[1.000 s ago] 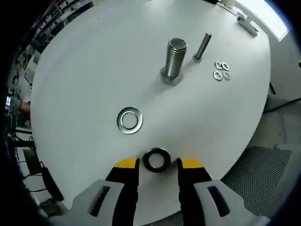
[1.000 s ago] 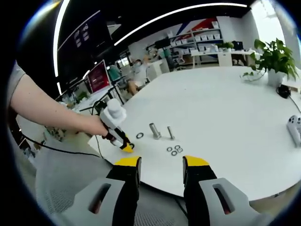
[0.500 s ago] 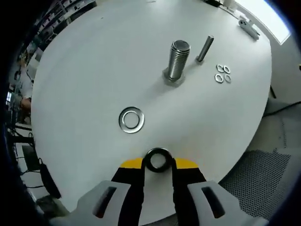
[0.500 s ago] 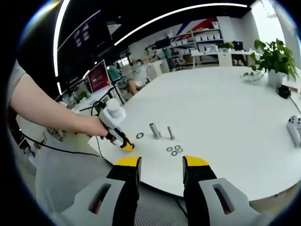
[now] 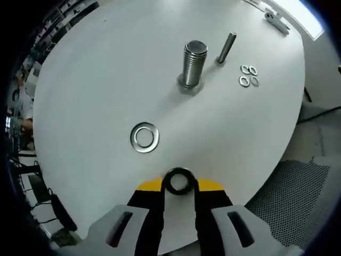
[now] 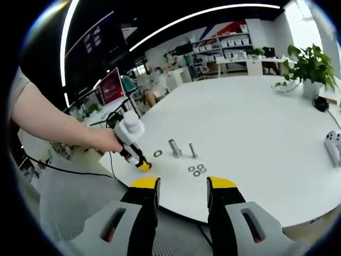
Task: Place the washer onto the threaded stud by aligning its center hole with the stud, sliding it down to the base, and recovering from edge contact or off-axis alignment until the washer reaches the visible bottom stop.
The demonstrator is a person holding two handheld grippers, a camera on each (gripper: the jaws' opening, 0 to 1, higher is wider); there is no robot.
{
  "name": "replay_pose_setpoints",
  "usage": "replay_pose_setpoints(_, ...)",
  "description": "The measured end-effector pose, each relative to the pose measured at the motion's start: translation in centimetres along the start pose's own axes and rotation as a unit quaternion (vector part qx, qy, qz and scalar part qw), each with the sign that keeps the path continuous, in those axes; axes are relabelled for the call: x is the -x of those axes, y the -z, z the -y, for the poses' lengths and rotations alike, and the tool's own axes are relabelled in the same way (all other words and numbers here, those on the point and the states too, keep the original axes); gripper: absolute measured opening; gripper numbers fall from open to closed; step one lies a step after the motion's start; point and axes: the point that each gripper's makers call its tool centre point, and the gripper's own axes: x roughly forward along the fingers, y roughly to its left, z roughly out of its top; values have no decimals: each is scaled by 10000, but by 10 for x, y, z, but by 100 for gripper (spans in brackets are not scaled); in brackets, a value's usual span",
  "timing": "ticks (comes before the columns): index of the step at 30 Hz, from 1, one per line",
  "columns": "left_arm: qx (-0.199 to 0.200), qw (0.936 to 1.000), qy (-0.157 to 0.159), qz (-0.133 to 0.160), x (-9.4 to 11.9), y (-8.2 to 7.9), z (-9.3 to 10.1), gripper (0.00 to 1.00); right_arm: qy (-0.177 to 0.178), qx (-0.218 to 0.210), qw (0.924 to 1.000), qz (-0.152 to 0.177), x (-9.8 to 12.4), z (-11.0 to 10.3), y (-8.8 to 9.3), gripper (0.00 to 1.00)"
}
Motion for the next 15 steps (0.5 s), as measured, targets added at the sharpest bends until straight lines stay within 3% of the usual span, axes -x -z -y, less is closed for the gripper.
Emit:
replay_pose_setpoints(8,-420,9991,-43,-28,4,2,4,18,38,-3,10000,-3,1,1,0,37)
replay_pose_setpoints(15,-633,9978,-66,200,24,-20,2,18,29,10,10000,-29,0,0,1,37)
